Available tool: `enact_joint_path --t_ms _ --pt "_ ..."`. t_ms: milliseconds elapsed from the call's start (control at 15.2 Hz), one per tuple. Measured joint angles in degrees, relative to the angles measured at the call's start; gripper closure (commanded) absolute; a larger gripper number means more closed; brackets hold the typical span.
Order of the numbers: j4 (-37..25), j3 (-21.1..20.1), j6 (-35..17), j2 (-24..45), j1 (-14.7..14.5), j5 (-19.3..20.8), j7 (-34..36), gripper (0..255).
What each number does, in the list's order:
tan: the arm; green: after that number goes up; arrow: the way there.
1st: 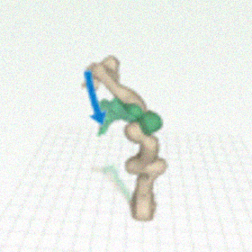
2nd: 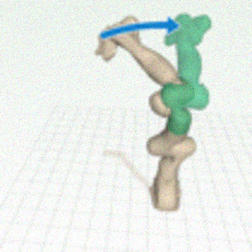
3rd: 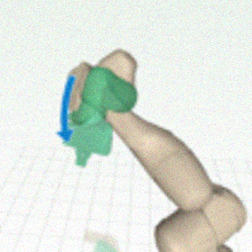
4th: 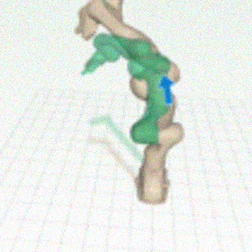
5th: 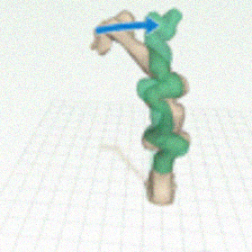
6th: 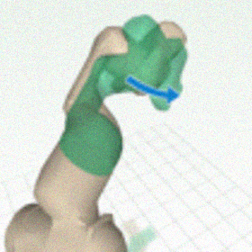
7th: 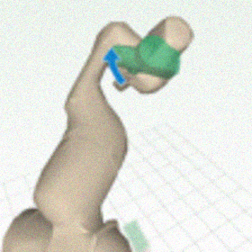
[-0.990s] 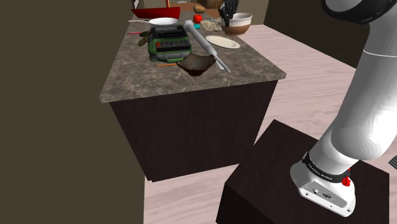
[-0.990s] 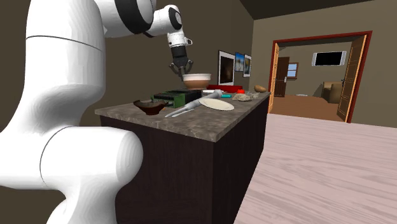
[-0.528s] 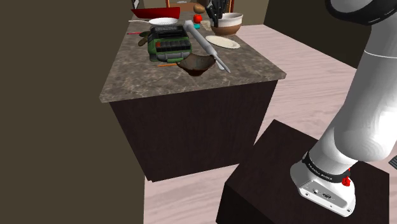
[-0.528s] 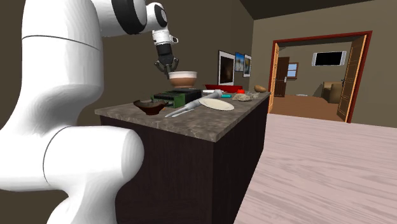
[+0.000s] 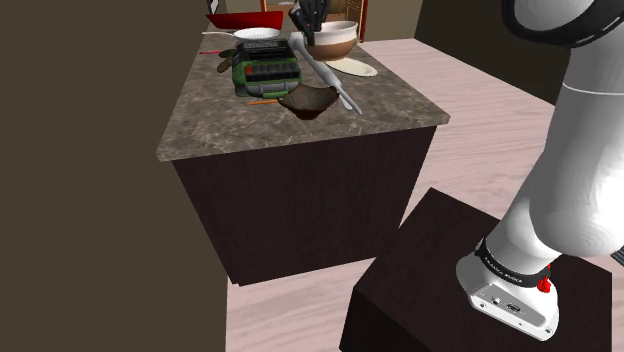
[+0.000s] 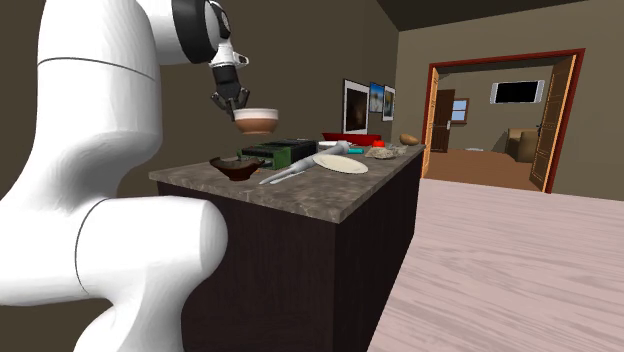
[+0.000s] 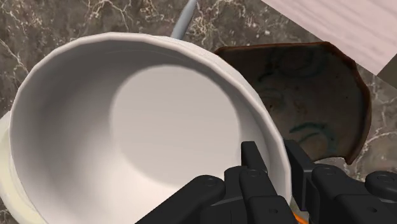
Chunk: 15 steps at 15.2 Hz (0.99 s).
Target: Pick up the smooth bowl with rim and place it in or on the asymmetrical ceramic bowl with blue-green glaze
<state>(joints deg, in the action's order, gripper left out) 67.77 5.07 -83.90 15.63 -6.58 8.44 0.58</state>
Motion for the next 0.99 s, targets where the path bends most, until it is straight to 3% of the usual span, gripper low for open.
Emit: enact_joint_path --t_ms 396,990 --pt "-9.5 -2.2 5.4 5.2 -4.7 0.5 6.1 255" --pt "1.2 -2.5 -2.2 2.2 -5.1 0.5 7.9 255"
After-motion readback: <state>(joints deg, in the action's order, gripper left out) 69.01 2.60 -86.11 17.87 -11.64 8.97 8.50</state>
